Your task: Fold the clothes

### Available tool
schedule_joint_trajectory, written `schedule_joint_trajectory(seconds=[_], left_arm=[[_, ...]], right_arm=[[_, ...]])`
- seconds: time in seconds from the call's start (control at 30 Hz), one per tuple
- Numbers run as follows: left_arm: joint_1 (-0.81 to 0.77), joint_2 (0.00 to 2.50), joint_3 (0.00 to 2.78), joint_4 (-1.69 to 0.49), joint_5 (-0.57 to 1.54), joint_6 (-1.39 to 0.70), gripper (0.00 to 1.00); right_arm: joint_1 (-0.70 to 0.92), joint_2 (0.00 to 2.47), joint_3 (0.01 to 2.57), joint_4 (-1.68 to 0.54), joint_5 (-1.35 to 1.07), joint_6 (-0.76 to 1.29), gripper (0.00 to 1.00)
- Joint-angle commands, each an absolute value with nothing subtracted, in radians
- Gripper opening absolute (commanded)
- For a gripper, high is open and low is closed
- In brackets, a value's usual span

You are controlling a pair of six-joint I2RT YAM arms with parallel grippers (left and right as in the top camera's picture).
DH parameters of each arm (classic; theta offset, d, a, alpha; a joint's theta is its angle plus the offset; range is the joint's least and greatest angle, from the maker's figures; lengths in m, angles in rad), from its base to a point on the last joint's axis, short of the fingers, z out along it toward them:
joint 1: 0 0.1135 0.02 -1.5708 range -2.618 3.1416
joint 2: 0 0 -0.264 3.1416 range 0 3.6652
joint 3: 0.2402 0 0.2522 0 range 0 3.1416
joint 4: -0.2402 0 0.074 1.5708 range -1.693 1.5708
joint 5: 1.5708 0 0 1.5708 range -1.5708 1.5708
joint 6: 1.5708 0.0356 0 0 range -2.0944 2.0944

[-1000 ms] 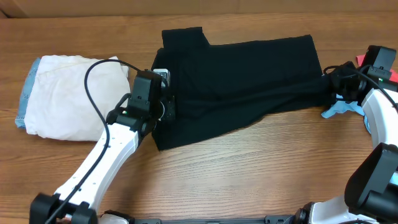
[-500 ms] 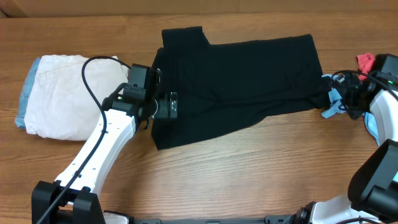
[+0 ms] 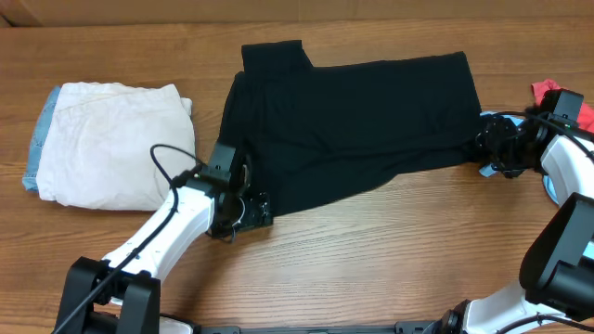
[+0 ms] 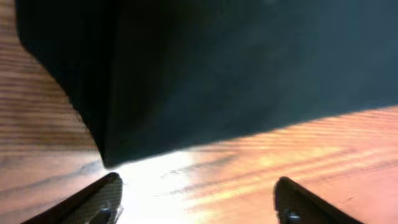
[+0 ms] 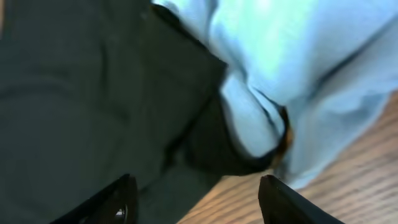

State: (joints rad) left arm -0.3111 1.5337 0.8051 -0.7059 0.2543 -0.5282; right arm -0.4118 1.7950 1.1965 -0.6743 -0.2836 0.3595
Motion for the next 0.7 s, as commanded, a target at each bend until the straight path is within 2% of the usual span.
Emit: schedule_joint_trajectory(seconds=[0.0,0.1,0.13,0.17,0.2,0.3,0.4,0.53,0.67], left_arm=[[-0.313,1.532,0.745,-0.633,0.180,-0.695,0.72],[-0.313,1.532,0.738,-0.616,0.086,-0.791,0.48],[-0.313,1.532,0.738,-0.613,0.068,-0.794,0.33],[-0.313,1.532,0.738,-0.620,0.058,-0.793,0.07],[-0.312,1.531,0.738,-0.637,0.054,-0.793,0.04],[-0.281,1.531,0.739,-0.772,0.011,-0.803,0.04],[-0.164,1.520,0.739,-0.891,-0.033,-0.806,0.04],[-0.035,1.493,0.747,-0.867,0.006,-0.727,0.04],[0.009,1.489,0.754,-0.805,0.076,-0.642,0.04]], right_arm=[[-0.415,1.790,1.195,-0.671,-0.325,0.327,0.66],[-0.415,1.790,1.195,-0.667,-0.352,0.310,0.67],[-0.415,1.790,1.195,-0.667,-0.355,0.309,0.67],[-0.415,1.790,1.195,-0.670,-0.354,0.309,0.67],[-0.415,1.790,1.195,-0.673,-0.354,0.309,0.67],[-0.415,1.790,1.195,-0.678,-0.353,0.309,0.68],[-0.415,1.790,1.195,-0.673,-0.353,0.310,0.66],[-0.414,1.790,1.194,-0.612,-0.353,0.310,0.64],[-0.410,1.805,1.194,-0.512,-0.353,0.314,0.48]])
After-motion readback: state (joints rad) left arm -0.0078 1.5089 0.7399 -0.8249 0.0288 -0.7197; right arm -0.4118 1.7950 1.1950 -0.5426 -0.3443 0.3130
